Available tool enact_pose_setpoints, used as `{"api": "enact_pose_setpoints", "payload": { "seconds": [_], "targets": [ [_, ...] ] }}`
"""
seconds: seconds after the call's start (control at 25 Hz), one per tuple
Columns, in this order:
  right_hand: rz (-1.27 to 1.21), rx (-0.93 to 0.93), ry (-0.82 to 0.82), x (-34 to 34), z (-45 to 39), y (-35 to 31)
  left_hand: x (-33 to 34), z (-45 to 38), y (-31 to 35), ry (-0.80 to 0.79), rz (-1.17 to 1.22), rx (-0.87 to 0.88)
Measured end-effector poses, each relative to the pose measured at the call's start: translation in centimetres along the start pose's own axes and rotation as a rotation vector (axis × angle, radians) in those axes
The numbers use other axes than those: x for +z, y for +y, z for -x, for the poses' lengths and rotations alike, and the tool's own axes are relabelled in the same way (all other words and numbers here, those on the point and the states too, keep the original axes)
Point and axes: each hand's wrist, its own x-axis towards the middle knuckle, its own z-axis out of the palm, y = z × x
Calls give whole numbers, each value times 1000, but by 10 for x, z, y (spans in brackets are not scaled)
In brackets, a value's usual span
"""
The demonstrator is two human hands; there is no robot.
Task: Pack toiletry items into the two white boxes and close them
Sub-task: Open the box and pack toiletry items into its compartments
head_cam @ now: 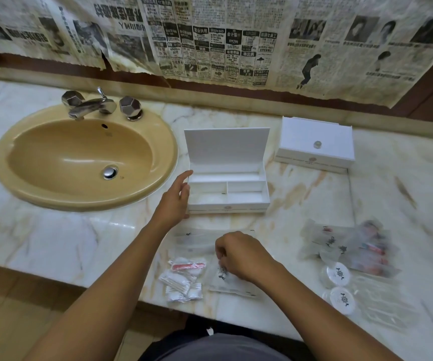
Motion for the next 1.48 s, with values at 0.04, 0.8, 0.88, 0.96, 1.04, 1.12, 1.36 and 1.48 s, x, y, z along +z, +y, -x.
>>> {"api": "enact_pose_setpoints", "payload": {
  "seconds": [0.04, 0.8, 0.88, 0.96, 1.04, 1.12, 1.36, 1.48],
  "targets": [
    [-4, 4, -1, -1, 0, 0, 0, 0, 0, -2, 5, -1],
    [176, 9, 30, 1, 12, -2, -1, -3, -6, -10, 24, -19],
    [217, 1, -2, 7, 11, -2, -1, -4, -8, -6, 12, -19],
    [199, -3, 7, 11, 8, 0, -2, -5, -8, -2, 18, -19],
    [176, -2, 29, 10, 5, 2, -2, -4, -6, 1, 35, -18],
    [151, 1, 30, 6, 3, 3, -3, -3, -4, 1, 47, -14],
    [83, -19, 148, -43, -2, -18, -3, -2, -4, -6, 76, 0],
    [137, -64, 335, -79, -24, -30, -4, -3, -6, 2, 82, 10]
  ]
}}
